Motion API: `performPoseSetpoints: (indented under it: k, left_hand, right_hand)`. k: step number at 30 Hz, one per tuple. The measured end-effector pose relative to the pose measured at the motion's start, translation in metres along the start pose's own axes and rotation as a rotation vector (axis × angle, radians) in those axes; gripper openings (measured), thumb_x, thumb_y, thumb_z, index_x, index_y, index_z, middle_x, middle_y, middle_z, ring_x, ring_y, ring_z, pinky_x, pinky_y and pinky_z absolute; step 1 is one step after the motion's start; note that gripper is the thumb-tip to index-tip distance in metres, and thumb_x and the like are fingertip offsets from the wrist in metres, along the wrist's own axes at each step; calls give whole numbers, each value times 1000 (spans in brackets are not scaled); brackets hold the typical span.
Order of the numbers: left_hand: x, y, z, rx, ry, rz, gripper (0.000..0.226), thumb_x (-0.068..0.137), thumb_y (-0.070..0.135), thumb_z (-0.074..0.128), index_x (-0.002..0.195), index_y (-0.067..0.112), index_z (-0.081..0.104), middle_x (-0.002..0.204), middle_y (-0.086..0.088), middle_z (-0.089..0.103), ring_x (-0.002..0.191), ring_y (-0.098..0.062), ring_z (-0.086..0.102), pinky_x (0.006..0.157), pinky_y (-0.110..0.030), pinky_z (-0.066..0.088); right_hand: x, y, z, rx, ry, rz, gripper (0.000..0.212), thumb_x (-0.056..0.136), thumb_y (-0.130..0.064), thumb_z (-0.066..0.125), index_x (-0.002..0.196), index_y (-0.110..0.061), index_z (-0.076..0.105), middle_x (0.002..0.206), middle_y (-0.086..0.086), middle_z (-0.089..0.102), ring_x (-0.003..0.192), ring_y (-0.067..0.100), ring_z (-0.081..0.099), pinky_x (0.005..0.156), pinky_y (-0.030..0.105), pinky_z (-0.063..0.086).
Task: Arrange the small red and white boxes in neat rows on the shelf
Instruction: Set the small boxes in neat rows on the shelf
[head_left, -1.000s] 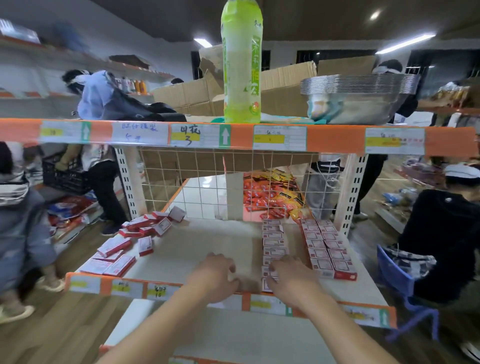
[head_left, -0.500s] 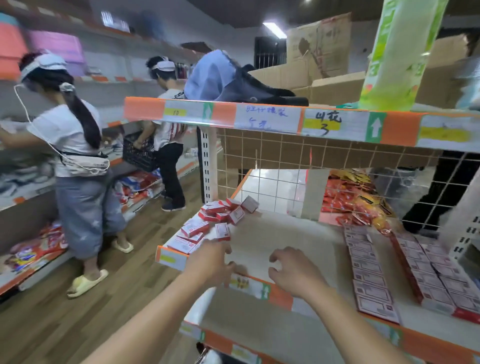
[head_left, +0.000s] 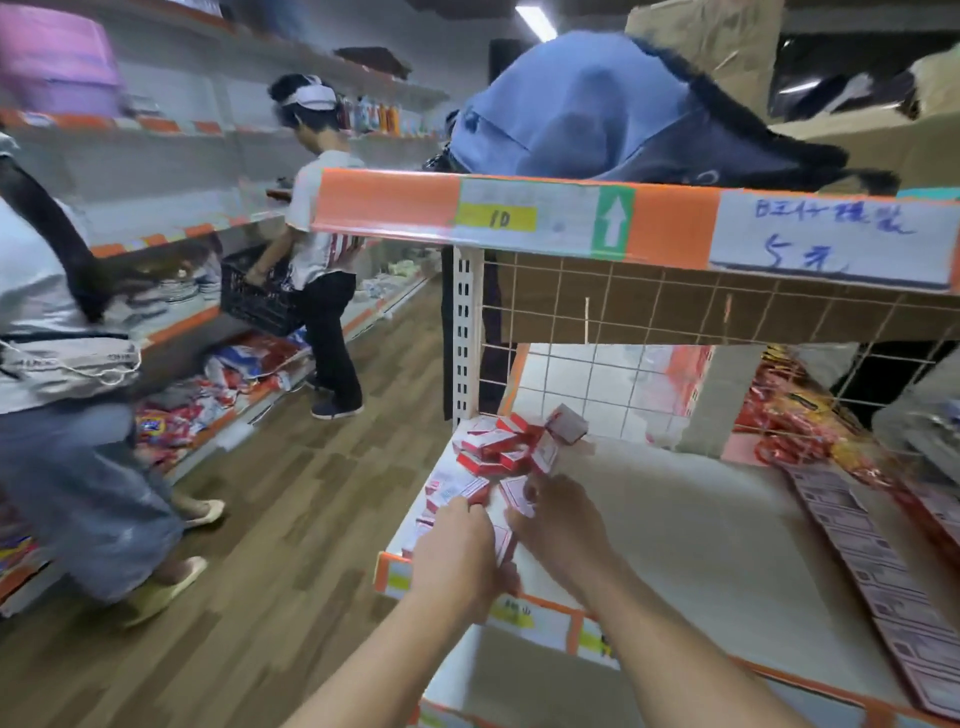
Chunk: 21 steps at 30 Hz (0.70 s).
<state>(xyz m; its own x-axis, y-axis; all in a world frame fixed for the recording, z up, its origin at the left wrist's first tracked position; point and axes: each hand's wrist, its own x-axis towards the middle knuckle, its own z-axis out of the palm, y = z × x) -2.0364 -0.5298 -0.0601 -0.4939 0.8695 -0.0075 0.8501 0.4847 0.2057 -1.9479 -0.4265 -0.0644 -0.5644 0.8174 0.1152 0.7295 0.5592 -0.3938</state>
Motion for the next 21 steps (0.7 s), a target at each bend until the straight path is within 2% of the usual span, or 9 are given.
performPoseSetpoints:
  k: [3,6,8,10,11,13,17,19,21]
  left_hand:
    - [5,2,0,2,-8,-23,46,79,41,68,110,12,49,111,-3,47,105,-26,54,74,-37,44]
    - [8,3,-3,15,-47,-37,47,77,38,72,107,9,50,103,-4,47,98,-27,58,69,-36,44]
    - [9,6,-4,33,-40,-42,44,78,33,70,108,9,50,105,-5,46,99,-26,58,70,-35,44]
    - [7,12,-4,8,0,-43,44,81,43,65,109,13,49,109,-3,47,103,-26,57,71,-34,42]
    - [6,15,-3,-8,28,-27,44,82,48,61,109,15,50,110,-2,48,104,-25,56,72,-34,43]
    - [7,22,-1,-28,49,27,37,83,42,58,112,21,53,112,0,51,106,-24,56,75,-35,50]
    - [16,45,-8,-70,56,113,29,82,30,50,109,28,61,107,4,58,105,-16,56,79,-31,51]
    - [24,61,-14,-155,77,137,19,79,25,56,97,24,61,93,12,58,89,2,58,69,-15,48]
    - [34,80,-19,-214,37,154,27,77,19,61,101,30,57,89,18,52,83,6,55,63,-9,40]
  right_hand:
    - [4,1,-8,33,-39,28,25,80,-26,58,102,-17,58,98,6,64,95,26,59,73,29,44]
    - [4,15,-18,85,-46,-17,6,78,-18,58,80,-21,54,75,-3,59,76,19,58,61,26,40]
    - [-1,28,-29,150,-71,-51,15,79,-20,58,70,-22,46,65,-7,52,64,10,52,53,19,36]
    - [-2,43,-43,173,-119,-73,13,68,-30,59,76,-22,53,72,-7,56,69,11,53,57,22,39]
    - [0,53,-47,182,-132,-77,27,60,-36,57,82,-20,57,77,-5,59,74,16,56,62,27,41]
    - [5,71,-55,187,-141,-89,45,52,-40,57,91,-19,61,86,-1,63,81,20,58,66,28,43]
    - [15,105,-73,122,-138,-151,35,67,-18,67,103,-19,64,97,0,65,89,19,57,71,26,43]
    - [18,123,-86,110,-108,-169,35,70,-15,66,104,-19,65,98,1,65,91,19,57,70,26,40]
    - [18,144,-100,100,-95,-173,35,70,-14,66,104,-20,66,99,1,66,91,18,57,70,25,37]
